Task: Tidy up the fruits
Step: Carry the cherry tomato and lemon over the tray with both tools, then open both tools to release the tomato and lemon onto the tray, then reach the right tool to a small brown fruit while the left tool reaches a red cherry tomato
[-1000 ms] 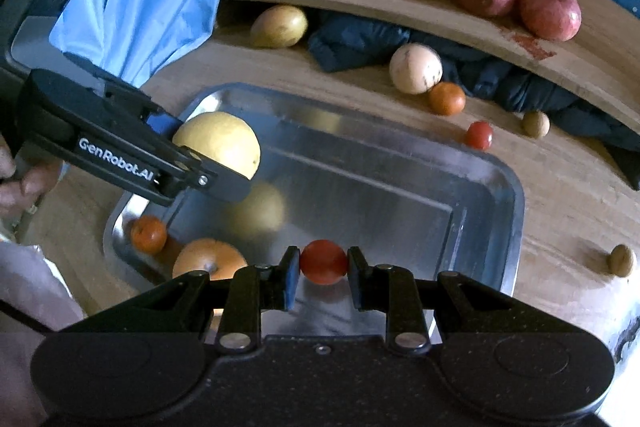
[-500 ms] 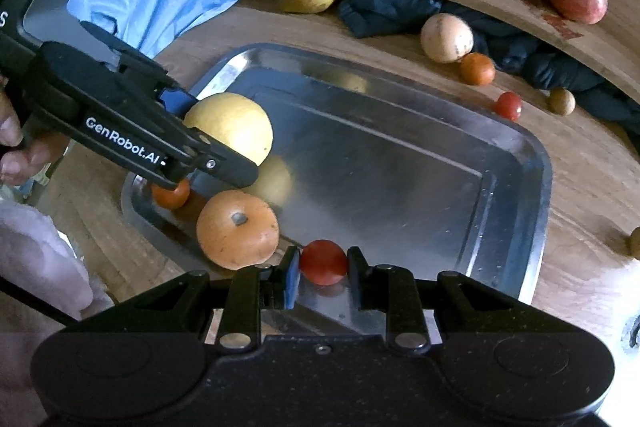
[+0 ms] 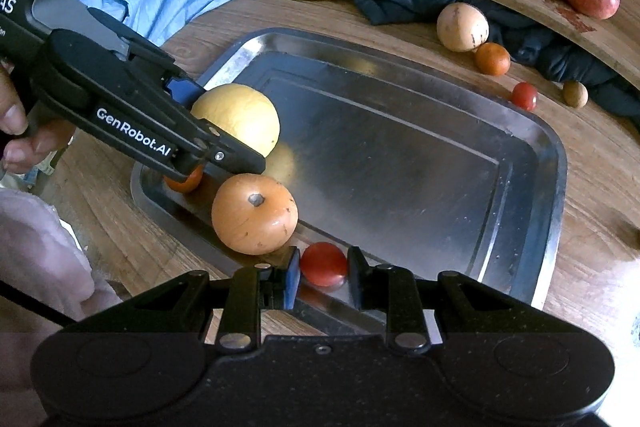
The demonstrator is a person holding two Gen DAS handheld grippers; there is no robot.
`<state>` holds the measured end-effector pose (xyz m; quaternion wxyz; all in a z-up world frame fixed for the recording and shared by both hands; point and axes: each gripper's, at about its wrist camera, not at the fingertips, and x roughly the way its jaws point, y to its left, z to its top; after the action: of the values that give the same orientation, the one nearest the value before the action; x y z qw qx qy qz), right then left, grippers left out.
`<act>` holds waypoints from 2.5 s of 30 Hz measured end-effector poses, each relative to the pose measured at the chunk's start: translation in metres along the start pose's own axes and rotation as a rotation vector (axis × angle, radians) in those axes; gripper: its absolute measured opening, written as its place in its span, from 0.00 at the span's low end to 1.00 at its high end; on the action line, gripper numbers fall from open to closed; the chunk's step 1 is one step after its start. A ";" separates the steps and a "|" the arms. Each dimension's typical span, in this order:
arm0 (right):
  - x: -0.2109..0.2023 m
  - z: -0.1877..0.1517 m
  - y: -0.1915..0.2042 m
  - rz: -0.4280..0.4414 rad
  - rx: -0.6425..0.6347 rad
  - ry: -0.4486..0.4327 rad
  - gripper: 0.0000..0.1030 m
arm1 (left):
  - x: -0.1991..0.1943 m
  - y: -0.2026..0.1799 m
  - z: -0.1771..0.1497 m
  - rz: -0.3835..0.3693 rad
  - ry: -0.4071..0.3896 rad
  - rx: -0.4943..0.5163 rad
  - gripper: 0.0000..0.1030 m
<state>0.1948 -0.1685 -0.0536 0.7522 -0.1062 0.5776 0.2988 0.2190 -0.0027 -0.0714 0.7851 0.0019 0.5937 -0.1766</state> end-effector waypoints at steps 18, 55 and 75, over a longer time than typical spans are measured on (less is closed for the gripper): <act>-0.005 -0.003 -0.009 0.009 0.009 0.005 0.52 | -0.016 0.002 0.006 0.033 -0.045 0.025 0.77; -0.037 -0.001 -0.084 -0.118 -0.005 -0.014 0.99 | -0.040 -0.004 0.001 0.240 -0.039 -0.008 1.00; -0.062 -0.026 -0.170 -0.266 0.251 -0.181 0.99 | 0.010 -0.092 0.073 0.233 -0.150 -0.158 1.00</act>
<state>0.2615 -0.3379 -0.0355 0.8412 -0.0597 0.5213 0.1309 0.2633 -0.1072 -0.0402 0.8400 -0.0041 0.5413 -0.0368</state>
